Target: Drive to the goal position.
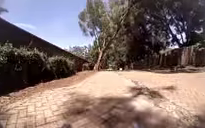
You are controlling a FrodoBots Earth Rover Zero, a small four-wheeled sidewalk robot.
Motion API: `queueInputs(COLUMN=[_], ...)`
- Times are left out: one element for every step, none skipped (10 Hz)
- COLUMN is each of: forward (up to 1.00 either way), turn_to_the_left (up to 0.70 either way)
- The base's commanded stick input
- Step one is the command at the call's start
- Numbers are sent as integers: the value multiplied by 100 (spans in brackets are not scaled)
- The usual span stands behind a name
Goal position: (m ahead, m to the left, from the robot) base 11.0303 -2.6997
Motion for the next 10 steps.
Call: queueInputs(forward=[70, 70, 70, 70, 70, 70, 70, 70, 70, 70], turn_to_the_left=[0, 0, 0, 0, 0, -33, -34, -35, -35, -32])
